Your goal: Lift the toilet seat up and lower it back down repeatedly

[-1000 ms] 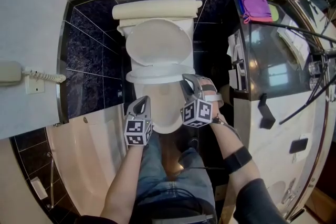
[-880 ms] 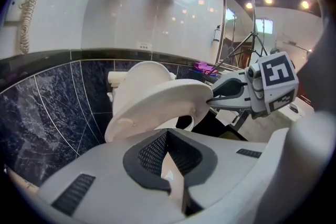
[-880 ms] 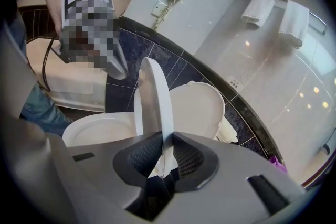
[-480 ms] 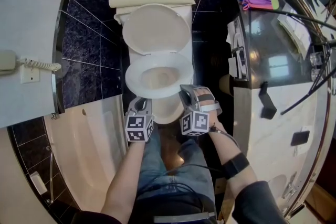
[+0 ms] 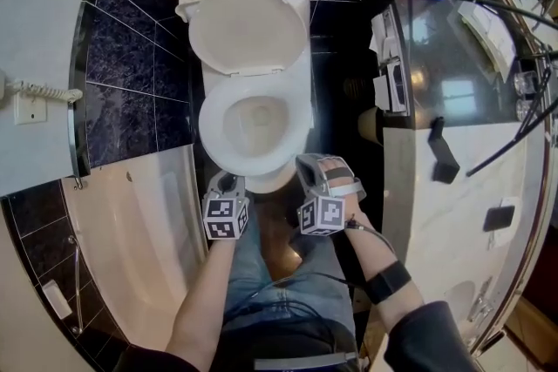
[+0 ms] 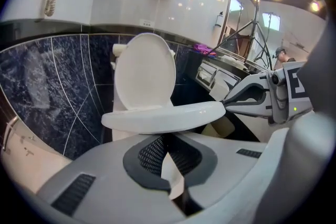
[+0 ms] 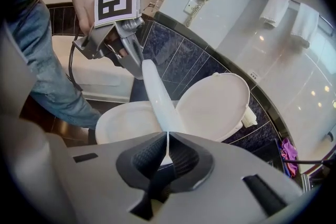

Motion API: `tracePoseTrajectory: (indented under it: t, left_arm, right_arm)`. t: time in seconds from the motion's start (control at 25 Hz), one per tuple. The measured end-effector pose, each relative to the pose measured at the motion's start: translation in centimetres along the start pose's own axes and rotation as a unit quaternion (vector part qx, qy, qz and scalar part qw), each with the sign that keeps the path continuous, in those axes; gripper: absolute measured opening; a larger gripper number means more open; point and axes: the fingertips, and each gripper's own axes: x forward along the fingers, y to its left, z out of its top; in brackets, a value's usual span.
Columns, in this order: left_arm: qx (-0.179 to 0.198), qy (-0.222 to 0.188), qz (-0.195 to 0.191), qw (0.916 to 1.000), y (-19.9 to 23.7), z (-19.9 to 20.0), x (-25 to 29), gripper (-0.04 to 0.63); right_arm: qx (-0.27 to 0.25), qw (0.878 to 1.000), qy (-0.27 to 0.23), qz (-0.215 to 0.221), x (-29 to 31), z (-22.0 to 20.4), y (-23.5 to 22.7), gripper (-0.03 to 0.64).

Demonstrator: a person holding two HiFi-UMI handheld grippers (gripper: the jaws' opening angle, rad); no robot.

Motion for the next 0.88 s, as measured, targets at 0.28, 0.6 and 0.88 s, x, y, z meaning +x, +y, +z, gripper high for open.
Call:
tracePoseTrajectory:
  t: [0.28, 0.6, 0.88]
  left_arm:
    - [0.007, 0.039, -0.007, 0.9992, -0.9, -7.3, 1.4, 0.000]
    - [0.028, 0.086, -0.022, 0.9957, -1.2, -15.5, 4.2, 0.000]
    - [0.041, 0.130, -0.045, 0.9896, -1.3, -21.4, 7.0, 0.000]
  right_arm:
    - [0.061, 0.998, 0.020, -0.016, 0.8, -4.8, 1.3, 0.029]
    - [0.075, 0.997, 0.025, -0.008, 4.2, -7.9, 3.4, 0.029]
    - [0.072, 0.997, 0.024, 0.012, 6.6, -8.9, 6.8, 0.029]
